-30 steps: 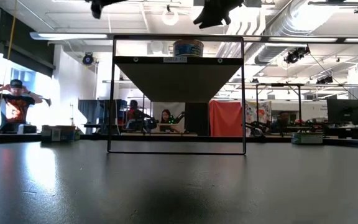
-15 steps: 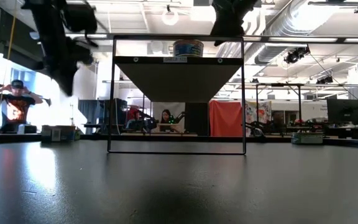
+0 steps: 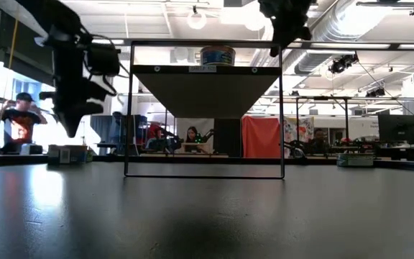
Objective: Stack canned seafood by type on shelf
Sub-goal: Stack the blue pink tuna can on top of the blue pink tuna can on the shelf
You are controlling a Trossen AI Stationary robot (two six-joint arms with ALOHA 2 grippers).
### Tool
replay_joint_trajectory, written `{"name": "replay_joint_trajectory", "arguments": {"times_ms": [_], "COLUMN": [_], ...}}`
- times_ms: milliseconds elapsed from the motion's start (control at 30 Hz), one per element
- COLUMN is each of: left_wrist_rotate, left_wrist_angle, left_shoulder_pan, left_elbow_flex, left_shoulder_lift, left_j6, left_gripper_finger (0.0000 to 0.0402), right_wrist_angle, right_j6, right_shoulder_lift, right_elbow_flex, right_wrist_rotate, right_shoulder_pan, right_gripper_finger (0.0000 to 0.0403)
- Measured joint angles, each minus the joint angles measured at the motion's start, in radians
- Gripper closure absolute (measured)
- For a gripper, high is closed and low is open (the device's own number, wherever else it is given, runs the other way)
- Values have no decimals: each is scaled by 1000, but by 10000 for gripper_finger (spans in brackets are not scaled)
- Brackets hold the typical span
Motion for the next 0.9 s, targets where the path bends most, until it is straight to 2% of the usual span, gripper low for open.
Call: {"name": "replay_joint_trajectory", "arguments": {"times_ms": [167, 367, 633, 900], "left_wrist_rotate": [23, -12, 30, 94], "left_wrist_angle": [123, 214, 231, 223], "left_shoulder_pan": [24, 34, 2, -188], "left_elbow_flex": [-82, -136, -163, -162], "left_shoulder_lift": [-12, -13, 5, 0], "left_j6": [-1, -70, -364, -660], "left_gripper_finger": [401, 402, 401, 401], "right_wrist_angle": [94, 136, 141, 159], "right_j6": [174, 274, 248, 148], "right_shoulder_lift": [-95, -137, -138, -140], "right_elbow_flex": [-135, -227, -229, -229], "right_wrist_rotate": [50, 117, 177, 168], "right_shoulder_pan": [97, 203, 307, 358], "right_gripper_finger": [402, 402, 403, 403]}}
